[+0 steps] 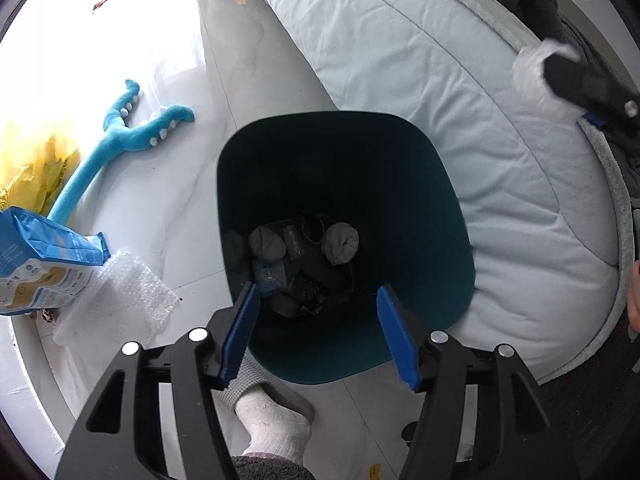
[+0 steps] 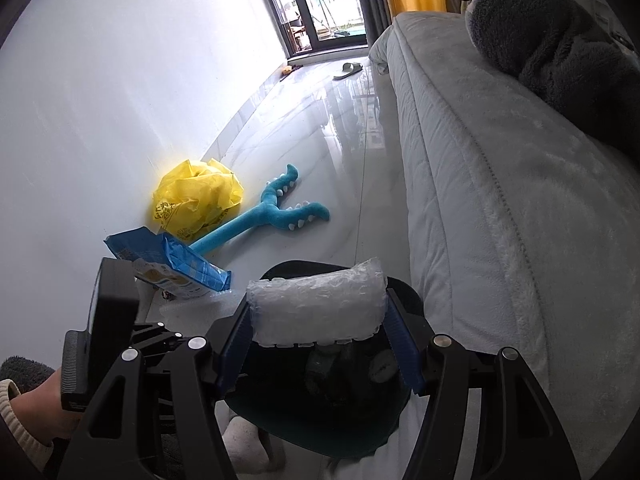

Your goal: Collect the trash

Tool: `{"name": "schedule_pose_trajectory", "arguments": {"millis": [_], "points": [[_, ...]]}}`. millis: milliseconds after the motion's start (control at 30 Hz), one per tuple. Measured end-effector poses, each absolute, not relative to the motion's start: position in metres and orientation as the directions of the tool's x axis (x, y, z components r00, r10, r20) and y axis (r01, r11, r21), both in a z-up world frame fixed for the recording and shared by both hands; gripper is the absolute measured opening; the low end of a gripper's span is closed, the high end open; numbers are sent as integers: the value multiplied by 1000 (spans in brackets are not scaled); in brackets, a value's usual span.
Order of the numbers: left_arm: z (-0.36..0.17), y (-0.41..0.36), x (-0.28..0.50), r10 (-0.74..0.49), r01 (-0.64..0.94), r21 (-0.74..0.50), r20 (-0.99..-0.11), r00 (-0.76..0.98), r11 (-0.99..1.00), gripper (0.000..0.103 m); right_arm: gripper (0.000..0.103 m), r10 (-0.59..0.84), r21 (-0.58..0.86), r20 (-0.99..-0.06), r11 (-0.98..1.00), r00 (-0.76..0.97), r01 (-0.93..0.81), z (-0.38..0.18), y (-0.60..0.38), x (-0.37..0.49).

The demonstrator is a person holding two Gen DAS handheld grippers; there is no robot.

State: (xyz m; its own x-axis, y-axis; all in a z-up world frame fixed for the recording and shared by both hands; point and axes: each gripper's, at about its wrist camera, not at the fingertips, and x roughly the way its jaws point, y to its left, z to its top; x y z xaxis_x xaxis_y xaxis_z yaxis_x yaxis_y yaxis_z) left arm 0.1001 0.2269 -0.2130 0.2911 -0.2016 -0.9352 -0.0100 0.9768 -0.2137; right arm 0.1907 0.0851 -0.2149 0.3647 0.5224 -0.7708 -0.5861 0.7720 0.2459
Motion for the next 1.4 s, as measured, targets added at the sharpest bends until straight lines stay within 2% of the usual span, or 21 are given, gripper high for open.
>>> {"name": "schedule_pose_trajectory", "arguments": {"millis": [67,167,400,600,700,733,867,900,1167,1400], "points": [[-207,231,98,-187,-14,-202,-929,318,979,68,64,512,252,-790,772,337,-583,-225,92,191],[-192,238,94,-161,-28,-186,-908,386,982,78,64,487,239,-816,775,312,-586,-238,102,191],[-151,260,82,-77,-78,-145,-828,555,986,85,65,433,223,-859,797,274,-561,-264,119,195],[-126,271,76,-39,-107,-137,-774,632,985,94,66,391,201,-887,805,246,-557,-283,133,194],[-109,273,73,-2,-122,-119,-726,688,985,95,66,381,198,-893,810,240,-551,-288,135,195],[-104,274,69,13,-132,-112,-714,700,985,95,67,376,194,-895,813,240,-549,-289,136,195],[-80,274,60,75,-166,-79,-652,754,983,96,82,361,186,-905,812,224,-553,-293,138,194],[-75,274,58,85,-170,-73,-641,763,983,96,83,358,182,-907,810,223,-558,-294,139,193],[-30,255,45,115,-176,-60,-544,831,983,96,89,381,162,-880,801,282,-577,-264,125,178],[-23,234,22,155,-197,-24,-528,835,980,99,96,444,143,-800,795,404,-589,-209,90,160]]}}
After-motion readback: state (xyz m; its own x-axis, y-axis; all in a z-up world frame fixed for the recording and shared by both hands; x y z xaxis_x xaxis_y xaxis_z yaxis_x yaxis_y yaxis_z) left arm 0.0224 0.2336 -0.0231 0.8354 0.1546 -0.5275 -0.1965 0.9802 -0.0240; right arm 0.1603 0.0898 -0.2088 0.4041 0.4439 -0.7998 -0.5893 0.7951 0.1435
